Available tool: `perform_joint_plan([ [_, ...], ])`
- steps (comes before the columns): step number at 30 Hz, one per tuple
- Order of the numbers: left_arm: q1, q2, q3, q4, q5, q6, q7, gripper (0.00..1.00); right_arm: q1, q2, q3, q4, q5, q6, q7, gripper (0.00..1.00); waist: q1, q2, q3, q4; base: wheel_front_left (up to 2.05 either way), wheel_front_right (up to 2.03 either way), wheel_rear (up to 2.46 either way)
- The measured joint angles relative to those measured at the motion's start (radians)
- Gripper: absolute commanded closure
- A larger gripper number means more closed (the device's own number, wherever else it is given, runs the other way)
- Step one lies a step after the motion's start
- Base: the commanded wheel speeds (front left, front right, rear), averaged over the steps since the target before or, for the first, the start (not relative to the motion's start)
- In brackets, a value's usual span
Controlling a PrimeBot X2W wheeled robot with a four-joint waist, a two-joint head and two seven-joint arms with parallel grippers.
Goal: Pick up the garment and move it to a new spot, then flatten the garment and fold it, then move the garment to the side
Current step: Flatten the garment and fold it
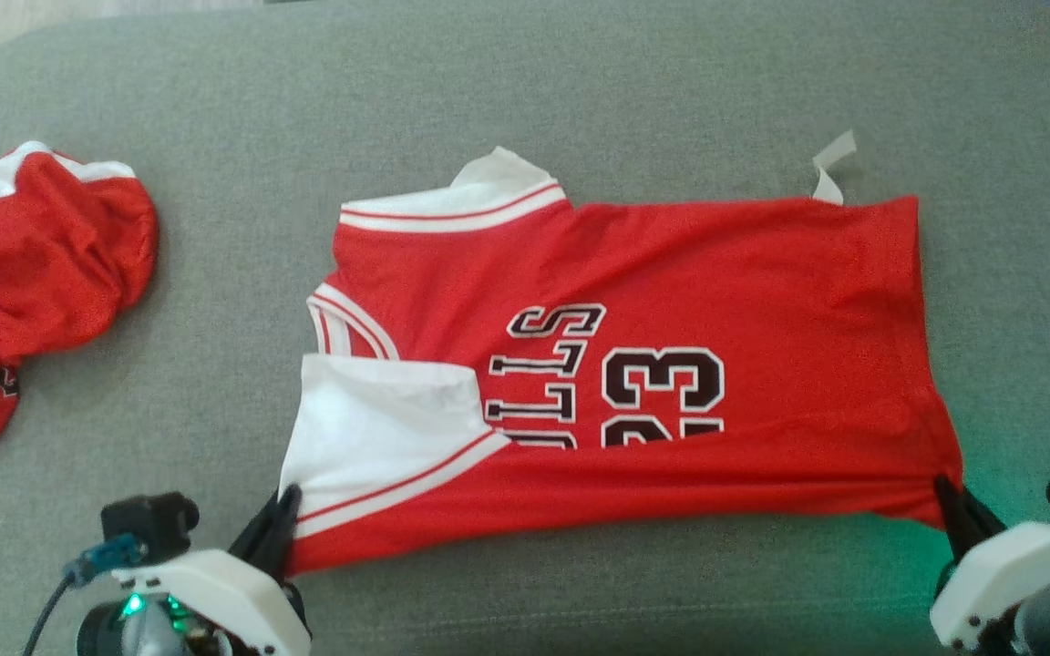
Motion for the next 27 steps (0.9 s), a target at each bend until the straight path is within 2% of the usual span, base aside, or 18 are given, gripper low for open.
perform_joint_plan([
  [3, 0.02, 0.0, -0.003, -0.008, 0.0, 0.007, 0.008, 1.0, 0.025, 0.001, -0.009, -0.006, 0.005, 0.0, 0.016, 1.0, 0.0, 0.0, -0.012, 0.001, 0.0, 0.0, 0.0],
  [4, 0.023, 0.0, -0.007, -0.01, 0.0, 0.007, 0.012, 1.0, 0.033, 0.001, -0.012, -0.012, 0.007, 0.0, 0.017, 0.85, 0.0, 0.0, -0.014, 0.002, 0.0, 0.0, 0.0],
  [5, 0.024, 0.0, -0.011, -0.01, 0.0, 0.007, 0.013, 0.71, 0.037, 0.001, -0.014, -0.018, 0.008, 0.0, 0.016, 0.52, 0.0, 0.0, -0.015, 0.003, 0.0, 0.0, 0.0],
  [6, 0.023, -0.001, -0.014, -0.009, 0.0, 0.007, 0.012, 0.0, 0.038, 0.001, -0.014, -0.023, 0.008, 0.0, 0.014, 0.0, 0.0, 0.0, -0.016, 0.003, 0.0, 0.0, 0.0],
  [11, 0.016, -0.004, -0.019, -0.003, 0.038, 0.033, -0.056, 0.0, 0.031, -0.002, 0.006, -0.075, -0.015, 0.0, -0.066, 0.0, 0.0, 0.0, -0.019, -0.005, 0.0, 0.0, 0.0],
  [19, -0.056, -0.013, 0.002, -0.063, 0.142, 0.096, -0.268, 0.0, -0.051, -0.064, 0.102, -0.162, -0.098, 0.0, -0.293, 0.0, 0.0, 0.0, -0.052, -0.017, 0.0, 0.0, 0.0],
  [27, -0.063, -0.007, 0.008, -0.096, 0.17, 0.12, -0.301, 0.0, -0.084, -0.072, 0.174, -0.194, -0.102, 0.0, -0.337, 0.0, 0.0, 0.0, -0.079, -0.028, 0.0, 0.0, 0.0],
])
